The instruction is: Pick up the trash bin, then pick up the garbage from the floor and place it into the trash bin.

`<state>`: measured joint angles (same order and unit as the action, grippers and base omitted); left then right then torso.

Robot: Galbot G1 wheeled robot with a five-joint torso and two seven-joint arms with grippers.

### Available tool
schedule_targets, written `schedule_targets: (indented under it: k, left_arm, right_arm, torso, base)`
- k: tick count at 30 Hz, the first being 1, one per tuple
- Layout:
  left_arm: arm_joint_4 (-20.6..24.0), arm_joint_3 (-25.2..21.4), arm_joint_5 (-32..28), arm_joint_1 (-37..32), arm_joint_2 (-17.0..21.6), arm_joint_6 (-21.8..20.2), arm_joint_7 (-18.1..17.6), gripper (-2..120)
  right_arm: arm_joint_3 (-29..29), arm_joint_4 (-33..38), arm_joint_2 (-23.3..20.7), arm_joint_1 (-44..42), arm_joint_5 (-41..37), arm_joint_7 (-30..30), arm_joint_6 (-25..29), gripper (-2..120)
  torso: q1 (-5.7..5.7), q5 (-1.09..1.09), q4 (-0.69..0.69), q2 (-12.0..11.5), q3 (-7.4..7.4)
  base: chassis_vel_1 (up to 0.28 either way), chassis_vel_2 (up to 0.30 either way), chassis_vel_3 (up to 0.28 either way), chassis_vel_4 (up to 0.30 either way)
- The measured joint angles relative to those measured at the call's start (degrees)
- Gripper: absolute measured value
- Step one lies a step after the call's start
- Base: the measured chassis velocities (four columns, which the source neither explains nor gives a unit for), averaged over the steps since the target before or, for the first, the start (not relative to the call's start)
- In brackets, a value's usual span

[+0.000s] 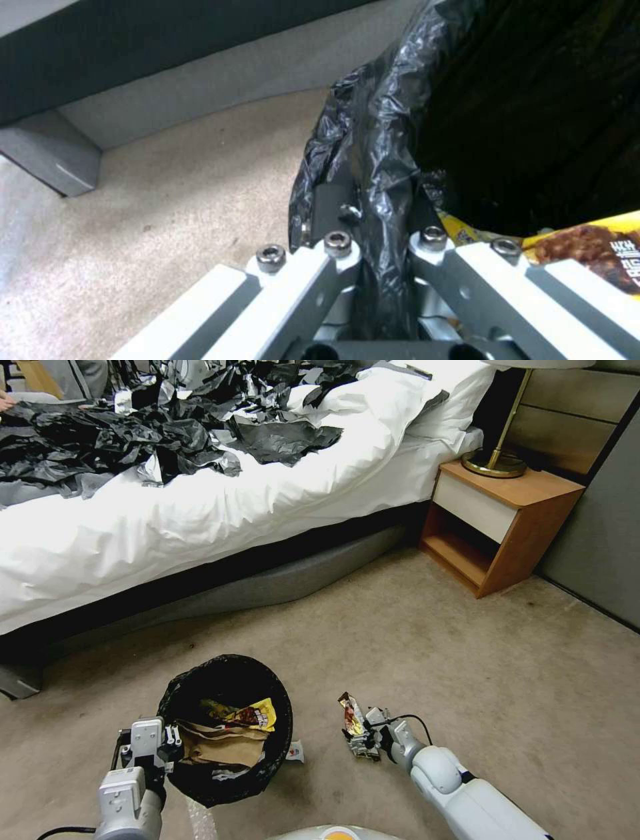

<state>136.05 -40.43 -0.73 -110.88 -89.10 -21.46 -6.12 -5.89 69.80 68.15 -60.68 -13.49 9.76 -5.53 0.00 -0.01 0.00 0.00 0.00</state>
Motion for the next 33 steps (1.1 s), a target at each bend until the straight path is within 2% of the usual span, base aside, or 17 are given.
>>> schedule_targets:
  k: [1, 2, 4, 8, 10, 11, 16, 17, 18, 19, 20, 24, 33]
  left_arm:
    - [0.0, 0.0, 0.0, 0.0, 0.0, 0.0, 0.0, 0]
    - [0.0, 0.0, 0.0, 0.0, 0.0, 0.0, 0.0, 0]
    - [0.1, 0.0, 0.2, -0.5, -0.2, 0.4, 0.0, 0]
    - [0.1, 0.0, 0.2, -0.7, -0.2, 0.6, 0.0, 0]
    - [0.1, 0.0, 0.2, -0.8, -0.2, 0.8, 0.1, 0]
    - [0.1, 0.0, 0.2, -0.8, -0.2, 0.8, 0.1, 0]
    - [0.2, 0.5, 0.4, -0.7, 0.0, 0.8, 0.1, 0]
    - [0.2, 0.5, 0.4, -0.7, 0.0, 0.8, 0.1, 0]
    - [0.3, 0.6, 0.4, -0.8, 0.0, 0.8, 0.1, 0]
    - [0.4, 0.6, 0.4, -0.8, 0.0, 0.8, 0.1, 0]
    - [0.5, 0.6, 0.4, -0.9, 0.1, 0.8, 0.1, 0]
    - [0.6, 0.5, 0.4, -1.1, 0.1, 0.9, 0.1, 0]
    - [0.8, 1.1, 0.6, -1.1, 0.0, 1.0, 0.2, 0]
  right_arm:
    - [0.0, -0.4, 0.5, 0.0, 0.3, 0.1, 0.2, 87]
    - [0.0, -0.4, 0.5, 0.0, 0.3, 0.1, 0.2, 87]
    - [0.7, -2.5, 2.2, -0.3, 1.4, 0.2, 1.0, 66]
    - [1.4, -3.7, 2.7, -0.6, 2.1, 0.3, 1.6, 57]
    - [2.4, -4.0, 3.0, -1.3, 2.6, 0.4, 2.2, 44]
    - [2.4, -4.0, 3.0, -1.3, 2.6, 0.4, 2.2, 44]
    - [3.9, -3.4, 3.0, -1.8, 2.6, 0.4, 2.2, 25]
    - [3.9, -3.4, 3.0, -1.8, 2.6, 0.4, 2.2, 25]
    - [4.1, -3.2, 2.8, -1.9, 2.6, 0.4, 2.2, 18]
    - [4.2, -3.1, 2.7, -1.9, 2.6, 0.5, 2.2, 16]
    - [4.6, -2.6, 2.2, -2.2, 2.6, 0.5, 2.2, 8]
    - [5.2, -1.8, 1.4, -2.6, 2.6, 0.5, 2.4, 0]
    - [6.3, -1.2, 0.7, -3.1, 3.2, 0.5, 3.9, 0]
  torso:
    - [0.00, 0.00, 0.00, 0.0, 0.00]
    - [0.00, 0.00, 0.00, 0.0, 0.00]
    - [0.00, 0.01, 0.00, 0.0, 0.00]
    - [0.00, 0.00, 0.00, 0.0, 0.00]
    - [0.00, 0.01, 0.00, 0.0, 0.00]
    - [0.00, 0.01, 0.00, 0.0, 0.00]
    - [0.00, 0.01, 0.00, 0.0, 0.00]
    - [0.00, 0.01, 0.00, 0.0, 0.00]
    - [0.00, 0.01, 0.00, 0.0, 0.00]
    - [0.00, 0.01, 0.00, 0.0, 0.00]
    - [0.00, 0.01, 0.00, 0.0, 0.00]
    - [0.00, 0.01, 0.00, 0.0, 0.00]
    - [0.00, 0.01, -0.01, 0.0, 0.00]
  base:
    - [0.000, 0.000, 0.000, 0.000]
    - [0.000, 0.000, 0.000, 0.000]
    - [0.000, 0.000, 0.000, 0.000]
    - [0.000, 0.000, 0.000, 0.000]
    - [0.000, 0.000, 0.000, 0.000]
    - [0.000, 0.000, 0.000, 0.000]
    - [0.000, 0.000, 0.000, 0.000]
    - [0.000, 0.000, 0.000, 0.000]
    - [0.000, 0.000, 0.000, 0.000]
    - [0.000, 0.000, 0.000, 0.000]
    - [0.000, 0.000, 0.000, 0.000]
    - [0.000, 0.000, 0.000, 0.000]
    - [0.000, 0.000, 0.000, 0.000]
